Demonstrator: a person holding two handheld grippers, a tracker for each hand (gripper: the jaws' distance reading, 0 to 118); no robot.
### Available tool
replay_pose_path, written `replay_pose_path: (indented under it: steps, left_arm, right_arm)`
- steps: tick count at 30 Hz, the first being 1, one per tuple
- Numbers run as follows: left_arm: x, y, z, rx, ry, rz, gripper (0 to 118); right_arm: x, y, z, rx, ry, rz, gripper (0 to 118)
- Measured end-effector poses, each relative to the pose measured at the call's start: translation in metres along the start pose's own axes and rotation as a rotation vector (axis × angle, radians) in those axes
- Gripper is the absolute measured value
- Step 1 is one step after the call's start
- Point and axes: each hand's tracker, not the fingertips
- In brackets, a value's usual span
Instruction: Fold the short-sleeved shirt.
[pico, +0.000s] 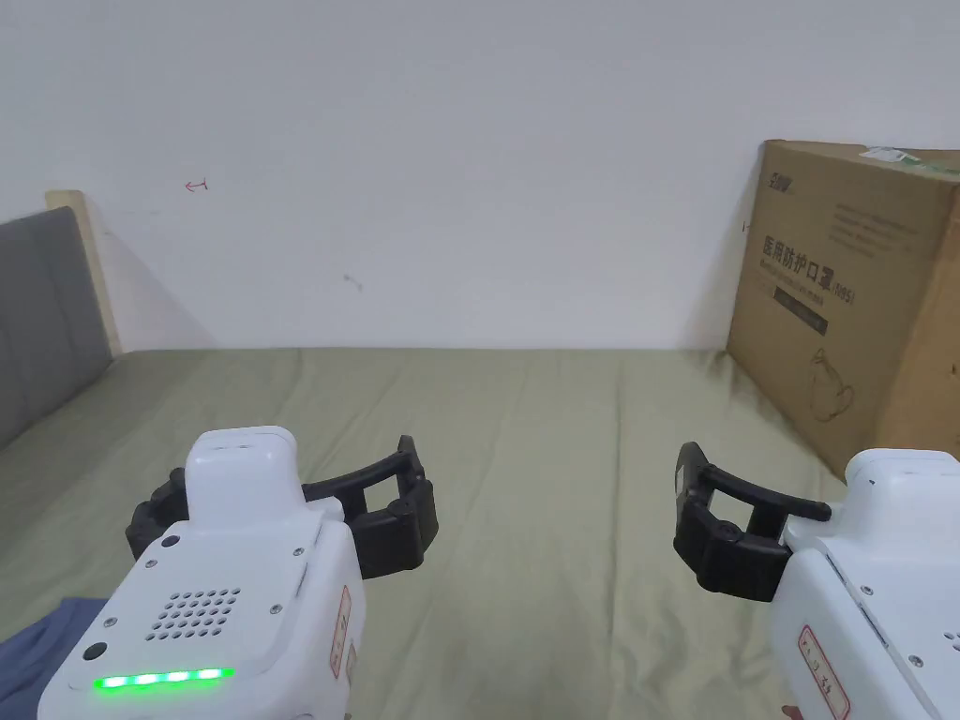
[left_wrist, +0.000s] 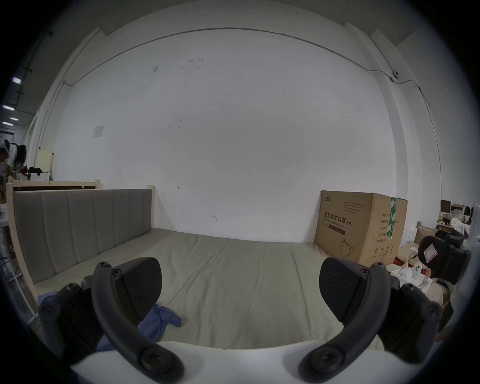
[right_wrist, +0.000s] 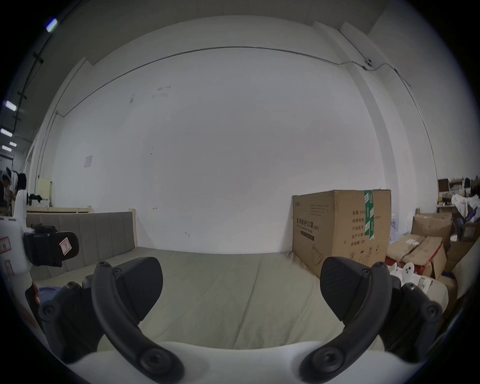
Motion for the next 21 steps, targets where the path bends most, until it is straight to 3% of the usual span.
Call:
replay_pose_path:
  steps: [3, 9, 16, 21]
  left_arm:
    - [0.0015, 0.0011, 0.001, 0.014, 0.006, -0.02, 118]
    - [0.0036, 0.0015, 0.0061, 0.036, 0.008, -0.048, 118]
    - [0.0061, -0.0007, 0.0051, 0.027, -0.032, -0.053, 118]
    - [0.006, -0.0018, 0.0046, 0.018, -0.046, -0.034, 118]
  right_arm:
    - [0.0061, -0.0025, -0.0021, -0.029, -0.001, -0.062, 118]
    - [0.0102, -0.0065, -0.0032, -0.051, -0.036, -0.088, 118]
    - [0.0047, -0.0055, -0.0005, -0.039, -0.046, -0.024, 118]
    - [0.006, -0.0057, -0.0009, -0.042, -0.041, -0.025, 118]
